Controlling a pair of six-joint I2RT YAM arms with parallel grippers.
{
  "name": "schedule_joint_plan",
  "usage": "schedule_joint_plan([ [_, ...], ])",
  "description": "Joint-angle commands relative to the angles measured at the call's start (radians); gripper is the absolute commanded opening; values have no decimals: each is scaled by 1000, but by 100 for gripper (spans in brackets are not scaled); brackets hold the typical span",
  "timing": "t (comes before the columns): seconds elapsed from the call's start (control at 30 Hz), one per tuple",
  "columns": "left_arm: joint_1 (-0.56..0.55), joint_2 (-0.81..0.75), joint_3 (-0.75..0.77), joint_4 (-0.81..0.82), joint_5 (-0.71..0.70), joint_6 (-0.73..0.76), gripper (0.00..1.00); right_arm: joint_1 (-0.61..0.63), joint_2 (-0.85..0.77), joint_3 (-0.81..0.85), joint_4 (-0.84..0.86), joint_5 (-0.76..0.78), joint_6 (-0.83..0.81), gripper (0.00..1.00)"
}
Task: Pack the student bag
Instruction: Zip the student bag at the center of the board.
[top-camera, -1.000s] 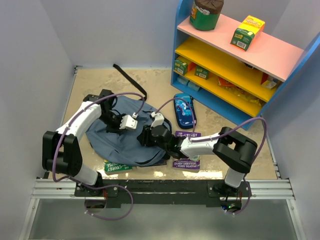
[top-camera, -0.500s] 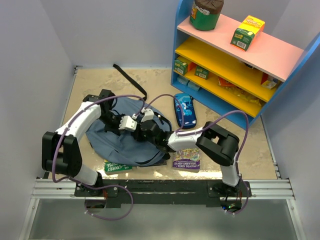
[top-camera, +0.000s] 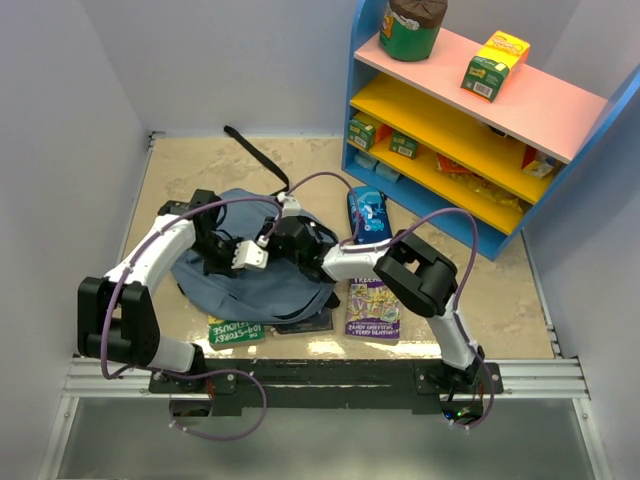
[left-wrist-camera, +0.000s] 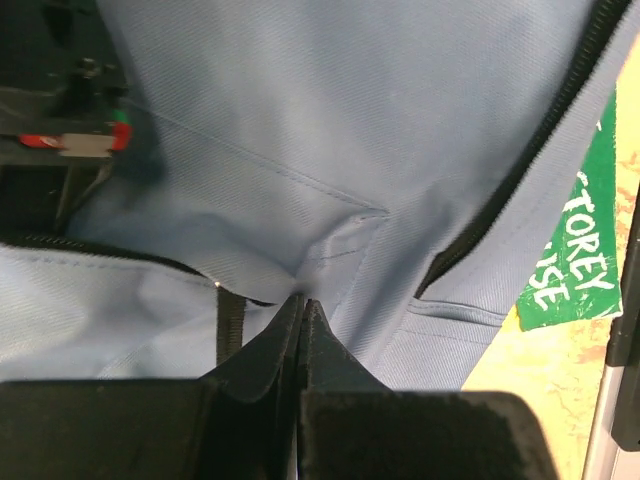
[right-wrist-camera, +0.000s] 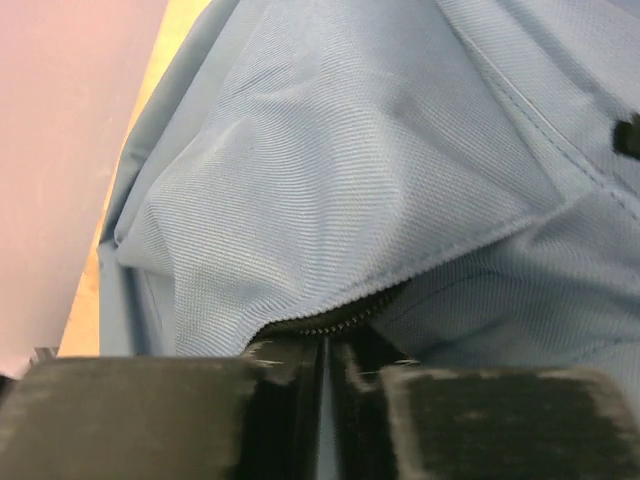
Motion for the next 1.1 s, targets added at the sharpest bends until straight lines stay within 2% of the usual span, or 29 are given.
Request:
schedule_joint_plan([
  [0.0,15,-31,-9,34,46,-1,3,-8,-39,27,14,-2,27,28],
  [0.1,16,-23,-8,73,41,-4,5,-10,-91,-79,25,14,31,46],
  [0.2,16,-14,14,129,36,-33,8,-10,-177,-179,37,35,28,54],
  [0.27,16,-23,35,136,33,-47,13,-8,-237,-219,25,52,25,56],
  [0.3,16,-26,56,136,32,-45,25,-8,-253,-246,16,60,22,58],
  [0.37,16,-37,73,133,18,-44,34,-7,-299,-280,-6,70,22,59],
  [0.4,15,-41,89,124,12,-42,42,-2,-312,-289,-11,75,20,59],
  [0.47,16,-50,92,120,-14,-30,47,12,-329,-302,-14,83,14,59],
  [0.5,15,-58,84,121,-25,-15,53,18,-327,-302,-21,86,11,60],
  [0.6,16,-70,63,140,-56,-1,63,39,-318,-300,-24,89,8,60],
  [0.7,16,-66,55,136,-60,10,66,52,-312,-303,-26,93,10,60],
  [0.87,16,-44,21,159,-105,27,65,58,-318,-306,-23,101,2,59],
  [1.07,16,0,12,159,-106,54,55,70,-324,-325,-18,113,7,57],
])
